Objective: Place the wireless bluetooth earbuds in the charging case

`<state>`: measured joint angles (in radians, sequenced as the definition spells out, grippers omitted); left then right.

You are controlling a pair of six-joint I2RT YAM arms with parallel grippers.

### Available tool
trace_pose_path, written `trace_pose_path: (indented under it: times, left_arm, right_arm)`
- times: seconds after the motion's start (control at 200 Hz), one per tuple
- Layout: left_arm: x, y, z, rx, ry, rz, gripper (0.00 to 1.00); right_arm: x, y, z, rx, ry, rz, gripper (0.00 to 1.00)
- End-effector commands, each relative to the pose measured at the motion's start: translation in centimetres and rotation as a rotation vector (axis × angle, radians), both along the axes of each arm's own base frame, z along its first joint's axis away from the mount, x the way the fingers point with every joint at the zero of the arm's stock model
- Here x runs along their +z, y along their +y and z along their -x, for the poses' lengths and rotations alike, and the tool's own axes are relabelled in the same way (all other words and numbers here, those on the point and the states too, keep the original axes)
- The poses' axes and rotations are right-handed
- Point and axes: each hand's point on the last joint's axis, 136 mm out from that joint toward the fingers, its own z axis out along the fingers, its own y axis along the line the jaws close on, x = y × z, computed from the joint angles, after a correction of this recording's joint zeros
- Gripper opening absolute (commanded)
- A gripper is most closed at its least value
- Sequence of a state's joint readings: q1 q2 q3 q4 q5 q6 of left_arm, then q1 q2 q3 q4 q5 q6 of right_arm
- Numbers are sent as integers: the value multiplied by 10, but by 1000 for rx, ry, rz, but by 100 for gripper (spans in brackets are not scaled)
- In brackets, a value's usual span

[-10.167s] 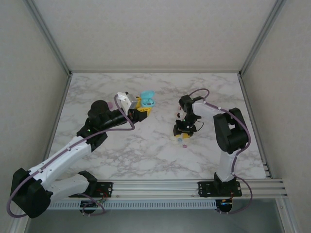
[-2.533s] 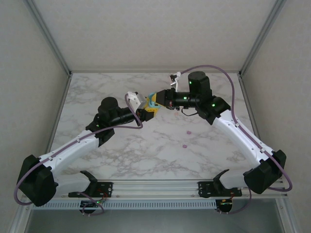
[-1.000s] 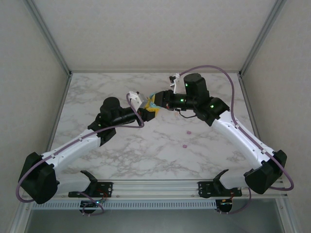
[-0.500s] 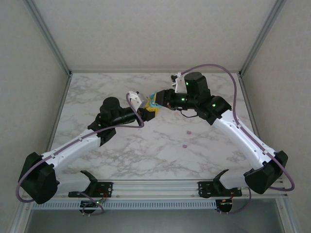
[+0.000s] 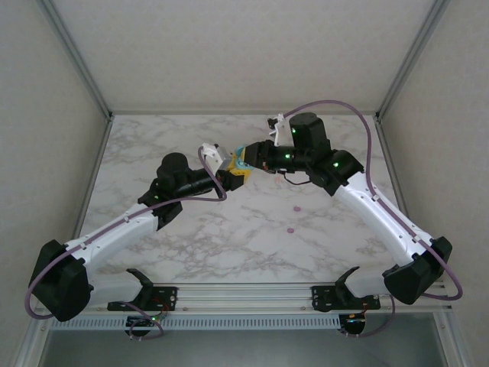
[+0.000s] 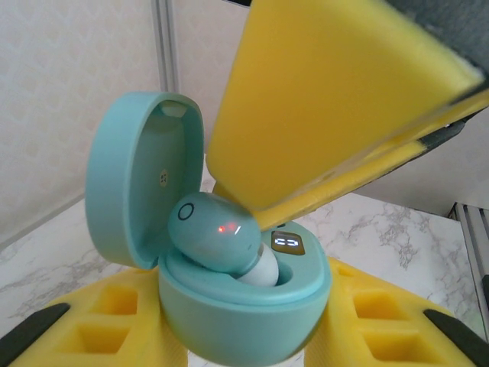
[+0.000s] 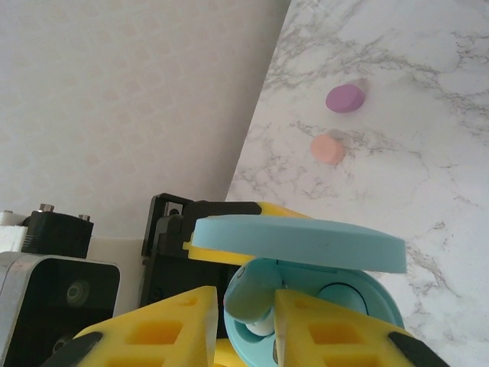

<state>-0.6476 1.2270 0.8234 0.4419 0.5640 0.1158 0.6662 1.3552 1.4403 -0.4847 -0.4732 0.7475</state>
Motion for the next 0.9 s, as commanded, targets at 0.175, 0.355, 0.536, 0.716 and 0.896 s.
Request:
trace_pose_path:
  times: [0.175,0.355,0.536,0.716,0.896]
  left_arm:
    - [32,-5,6,-29,-74,67,22]
    - [34,-4,5,-25,-77,77,22]
    - [32,-6,4,-30,-67,84,22]
    - [32,-6,5,-34,-67,84,22]
    - [31,-7,5,-35,-65,79,22]
  right_arm:
    - [14,-1,6,28,-38,2,28]
    - [21,-2,7,27,-50,-10,29]
    - [28,-4,8,22,-67,-19,29]
    - [30,-9,1,-29,-80,-1,31]
    - [33,-7,0,-25,-84,-11,32]
